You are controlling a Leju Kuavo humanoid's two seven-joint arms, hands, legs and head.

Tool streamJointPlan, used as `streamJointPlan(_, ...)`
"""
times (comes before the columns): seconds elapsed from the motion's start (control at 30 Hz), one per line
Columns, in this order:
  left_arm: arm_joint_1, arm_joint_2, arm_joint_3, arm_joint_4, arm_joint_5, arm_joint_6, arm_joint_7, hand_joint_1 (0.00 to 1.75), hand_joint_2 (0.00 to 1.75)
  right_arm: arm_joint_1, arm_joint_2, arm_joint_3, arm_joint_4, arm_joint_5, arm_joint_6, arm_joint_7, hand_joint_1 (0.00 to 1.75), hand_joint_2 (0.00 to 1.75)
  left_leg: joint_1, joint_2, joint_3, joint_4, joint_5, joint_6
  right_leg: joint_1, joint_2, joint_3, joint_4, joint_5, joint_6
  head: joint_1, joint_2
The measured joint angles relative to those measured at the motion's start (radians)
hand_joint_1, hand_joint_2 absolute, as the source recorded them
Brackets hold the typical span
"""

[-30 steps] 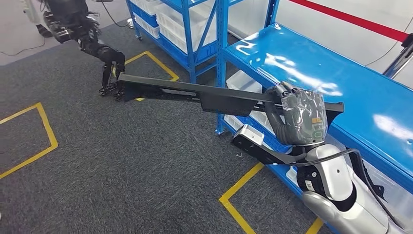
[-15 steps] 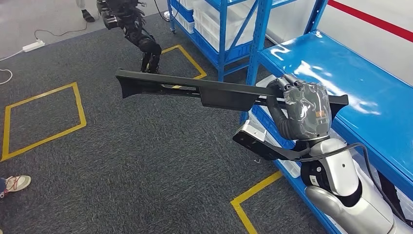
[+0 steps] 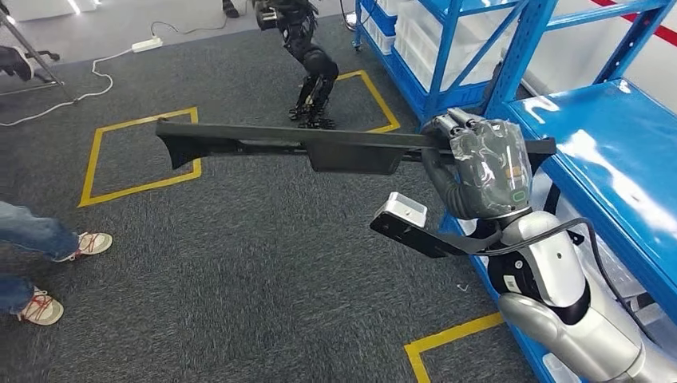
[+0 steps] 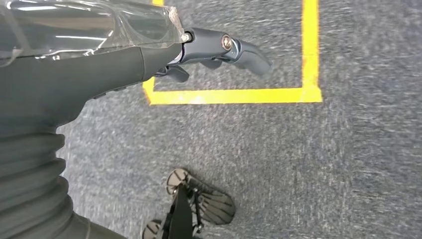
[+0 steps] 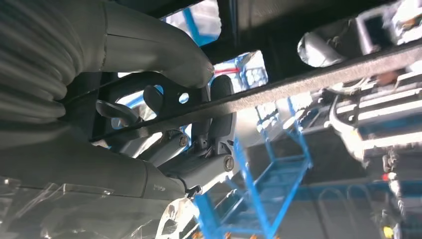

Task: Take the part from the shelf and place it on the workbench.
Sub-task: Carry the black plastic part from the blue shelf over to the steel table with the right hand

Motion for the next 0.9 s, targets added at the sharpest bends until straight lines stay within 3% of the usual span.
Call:
streamJointPlan(0.03, 0.003, 0.001, 0.0, 0.0, 0.005, -0.001, -0.001, 0.0, 1.75, -0.005, 0.0, 0.003, 0.0, -0.007, 0.005, 0.0, 1.75, 1.75, 0.003, -0.009, -0.004, -0.002, 0.002, -0.006, 0.001, -0.015, 0.0, 0.0, 0.001, -0.007, 0.0, 0.0)
streamJointPlan(0.07, 0.007, 0.001, -0.001, 0.0, 0.011, -0.003, -0.003, 0.0, 1.75, -0.012, 0.0, 0.005, 0.001, -0.012, 0.01, 0.0, 1.75, 1.75, 0.002, 0.002, -0.009, 0.004, -0.001, -0.011, 0.002, -0.028, 0.002, -0.001, 0.002, -0.014, -0.002, 0.0)
streamJointPlan(0.1, 0.01, 0.002, -0.001, 0.0, 0.017, -0.006, -0.006, 0.0, 1.75, -0.02, 0.0, 0.007, 0.001, -0.017, 0.015, 0.001, 1.75, 1.75, 0.001, 0.027, -0.021, 0.027, -0.014, -0.016, 0.002, -0.042, 0.004, -0.002, 0.003, -0.021, -0.003, 0.0)
streamJointPlan(0.17, 0.009, 0.004, -0.001, 0.0, 0.027, -0.011, -0.015, 0.0, 1.75, -0.032, -0.001, 0.008, 0.001, -0.023, 0.022, 0.003, 1.75, 1.75, -0.002, 0.101, -0.074, 0.137, -0.065, -0.025, 0.006, -0.068, 0.008, -0.004, 0.001, -0.03, -0.007, 0.0)
streamJointPlan(0.23, 0.006, 0.005, -0.001, 0.0, 0.033, -0.011, -0.021, 0.0, 1.75, -0.04, -0.004, 0.01, 0.001, -0.028, 0.029, 0.005, 1.75, 1.75, 0.002, 0.135, -0.141, 0.272, -0.112, -0.028, 0.012, -0.095, 0.012, -0.003, -0.003, -0.035, -0.008, 0.0)
streamJointPlan(0.27, 0.006, 0.006, -0.001, 0.0, 0.037, -0.009, -0.022, 0.0, 1.75, -0.044, -0.005, 0.013, 0.001, -0.031, 0.032, 0.005, 1.75, 1.75, 0.003, 0.14, -0.156, 0.3, -0.115, -0.028, 0.014, -0.106, 0.013, -0.003, -0.004, -0.036, -0.008, 0.0)
streamJointPlan(0.3, 0.006, 0.006, -0.001, 0.0, 0.04, -0.008, -0.023, 0.0, 1.75, -0.048, -0.006, 0.016, 0.001, -0.033, 0.034, 0.005, 1.75, 1.75, 0.003, 0.143, -0.15, 0.287, -0.102, -0.025, 0.015, -0.117, 0.016, -0.003, -0.006, -0.037, -0.008, 0.0)
streamJointPlan(0.33, 0.005, 0.006, -0.001, 0.0, 0.044, -0.005, -0.024, 0.0, 1.75, -0.052, -0.006, 0.018, 0.001, -0.036, 0.036, 0.005, 1.75, 1.75, 0.001, 0.148, -0.122, 0.233, -0.075, -0.021, 0.017, -0.127, 0.018, -0.004, -0.008, -0.037, -0.008, 0.0)
streamJointPlan(0.4, 0.0, 0.009, -0.001, 0.0, 0.05, 0.009, -0.027, 0.0, 1.75, -0.067, -0.006, 0.021, 0.001, -0.043, 0.041, 0.005, 1.75, 1.75, -0.011, 0.191, -0.044, 0.083, -0.022, -0.006, 0.02, -0.148, 0.025, -0.004, -0.014, -0.033, -0.008, 0.0)
streamJointPlan(0.47, -0.008, 0.014, 0.0, 0.0, 0.055, 0.037, -0.038, 0.0, 1.75, -0.086, -0.007, 0.023, 0.001, -0.052, 0.049, 0.005, 1.75, 1.75, -0.026, 0.22, -0.006, 0.006, -0.004, 0.008, 0.021, -0.168, 0.031, -0.006, -0.019, -0.025, -0.008, 0.0)
streamJointPlan(0.53, -0.011, 0.019, 0.002, 0.0, 0.06, 0.069, -0.054, 0.0, 1.75, -0.102, -0.008, 0.028, 0.002, -0.062, 0.062, 0.004, 1.75, 1.75, -0.032, 0.199, -0.005, -0.003, -0.001, 0.017, 0.02, -0.188, 0.036, -0.012, -0.023, -0.014, -0.007, 0.0)
streamJointPlan(0.57, -0.01, 0.022, 0.003, 0.0, 0.061, 0.088, -0.063, 0.0, 1.75, -0.109, -0.009, 0.03, 0.002, -0.068, 0.073, 0.003, 1.75, 1.75, -0.031, 0.186, 0.001, -0.011, 0.003, 0.022, 0.019, -0.182, 0.04, -0.01, -0.028, -0.01, -0.007, 0.0)
streamJointPlan(0.63, -0.011, 0.025, 0.003, 0.0, 0.061, 0.129, -0.081, 0.0, 1.75, -0.128, -0.012, 0.037, 0.002, -0.081, 0.103, 0.001, 1.75, 1.75, -0.023, 0.162, 0.018, -0.027, 0.011, 0.033, 0.016, -0.134, 0.023, 0.037, -0.06, -0.006, -0.005, 0.0)
streamJointPlan(0.7, -0.017, 0.025, 0.004, 0.0, 0.063, 0.157, -0.089, 0.0, 1.75, -0.151, -0.016, 0.046, 0.002, -0.091, 0.131, 0.0, 1.75, 1.75, -0.02, 0.138, 0.024, -0.031, 0.013, 0.04, 0.016, -0.085, -0.04, 0.161, -0.118, -0.007, -0.003, 0.0)
streamJointPlan(0.73, -0.019, 0.025, 0.004, 0.0, 0.065, 0.162, -0.09, 0.0, 1.75, -0.161, -0.017, 0.052, 0.002, -0.096, 0.141, 0.001, 1.75, 1.75, -0.02, 0.123, 0.024, -0.031, 0.012, 0.041, 0.016, -0.078, -0.075, 0.224, -0.138, -0.006, -0.002, 0.0)
streamJointPlan(0.77, -0.02, 0.025, 0.004, 0.0, 0.067, 0.165, -0.09, 0.0, 1.75, -0.17, -0.017, 0.058, 0.003, -0.1, 0.149, 0.002, 1.75, 1.75, -0.019, 0.108, 0.025, -0.03, 0.012, 0.042, 0.016, -0.076, -0.1, 0.259, -0.141, -0.004, -0.002, 0.0)
streamJointPlan(0.8, -0.02, 0.025, 0.004, 0.0, 0.068, 0.167, -0.09, 0.0, 1.75, -0.179, -0.017, 0.064, 0.003, -0.104, 0.156, 0.003, 1.75, 1.75, -0.018, 0.091, 0.025, -0.029, 0.011, 0.041, 0.015, -0.074, -0.107, 0.258, -0.124, -0.002, -0.002, 0.0)
streamJointPlan(0.83, -0.019, 0.024, 0.004, 0.0, 0.068, 0.168, -0.09, 0.0, 1.75, -0.19, -0.018, 0.071, 0.003, -0.107, 0.161, 0.004, 1.75, 1.75, -0.016, 0.075, 0.025, -0.026, 0.01, 0.039, 0.013, -0.07, -0.095, 0.217, -0.089, 0.0, -0.002, 0.0)
streamJointPlan(0.9, -0.018, 0.024, 0.004, 0.0, 0.067, 0.169, -0.087, 0.0, 1.75, -0.215, -0.018, 0.081, 0.003, -0.115, 0.17, 0.006, 1.75, 1.75, -0.011, 0.044, 0.023, -0.016, 0.004, 0.03, 0.005, -0.031, -0.037, 0.08, -0.016, 0.006, -0.002, 0.0)
